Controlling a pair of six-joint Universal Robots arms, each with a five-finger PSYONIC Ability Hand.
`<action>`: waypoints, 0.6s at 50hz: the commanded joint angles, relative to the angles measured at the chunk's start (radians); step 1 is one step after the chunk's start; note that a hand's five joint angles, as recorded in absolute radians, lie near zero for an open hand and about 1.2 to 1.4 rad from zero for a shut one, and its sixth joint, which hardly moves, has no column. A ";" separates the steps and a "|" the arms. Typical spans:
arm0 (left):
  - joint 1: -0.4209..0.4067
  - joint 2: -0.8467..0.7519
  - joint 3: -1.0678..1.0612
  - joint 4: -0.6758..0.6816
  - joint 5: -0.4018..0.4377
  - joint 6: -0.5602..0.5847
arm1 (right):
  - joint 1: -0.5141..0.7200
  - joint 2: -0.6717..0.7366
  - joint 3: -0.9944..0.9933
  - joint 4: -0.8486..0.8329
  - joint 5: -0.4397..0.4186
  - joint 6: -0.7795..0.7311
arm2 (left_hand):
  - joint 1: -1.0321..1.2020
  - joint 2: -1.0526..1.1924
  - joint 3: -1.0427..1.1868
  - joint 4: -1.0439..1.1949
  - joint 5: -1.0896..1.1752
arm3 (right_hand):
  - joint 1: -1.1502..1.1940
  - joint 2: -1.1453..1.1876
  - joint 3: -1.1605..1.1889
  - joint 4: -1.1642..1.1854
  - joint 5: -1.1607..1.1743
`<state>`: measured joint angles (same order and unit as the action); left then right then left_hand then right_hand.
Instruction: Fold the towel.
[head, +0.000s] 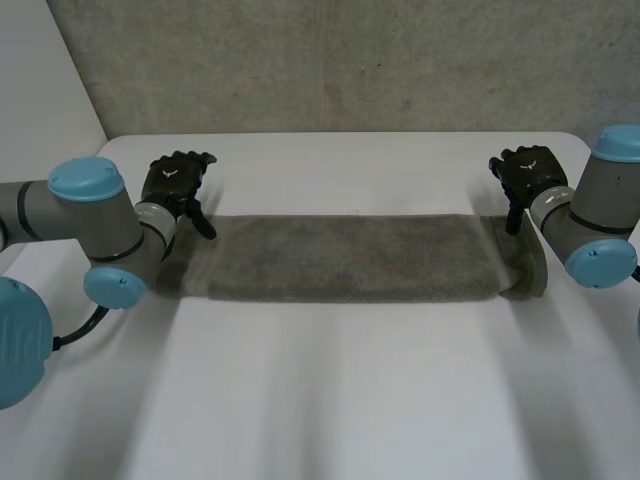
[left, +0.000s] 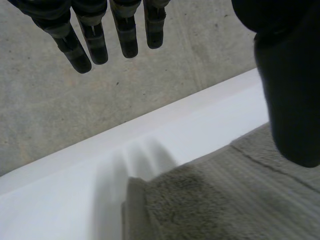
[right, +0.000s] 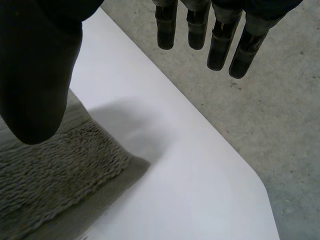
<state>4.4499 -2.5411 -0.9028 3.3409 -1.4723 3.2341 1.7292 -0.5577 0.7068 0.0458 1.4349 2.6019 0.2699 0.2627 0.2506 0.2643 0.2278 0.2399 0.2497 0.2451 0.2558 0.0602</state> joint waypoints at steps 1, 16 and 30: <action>-0.001 0.152 -0.140 -0.011 -0.003 -0.003 | 0.001 -0.181 0.178 -0.024 0.002 0.010 | -0.092 -0.084 -0.072 -0.086 -0.224 | -0.065 -0.075 -0.071 -0.081 -0.060; 0.012 0.528 -0.599 0.069 0.003 -0.091 | -0.016 -0.556 0.744 -0.083 -0.001 0.056 | -0.092 -0.084 -0.072 -0.086 -0.224 | -0.065 -0.075 -0.071 -0.081 -0.060; -0.007 0.553 -0.804 0.271 -0.028 -0.168 | -0.080 -0.477 0.895 -0.254 -0.062 0.080 | -0.086 -0.079 -0.066 -0.080 -0.218 | 0.021 0.011 0.016 0.005 0.026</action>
<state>4.4519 -1.9802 -1.6725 3.5449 -1.4775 3.0675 1.6601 -1.1074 1.6083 -0.1615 1.3878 2.6820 0.2649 0.2581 0.2413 0.2643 0.2204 0.2382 0.2499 0.2456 0.2559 0.0626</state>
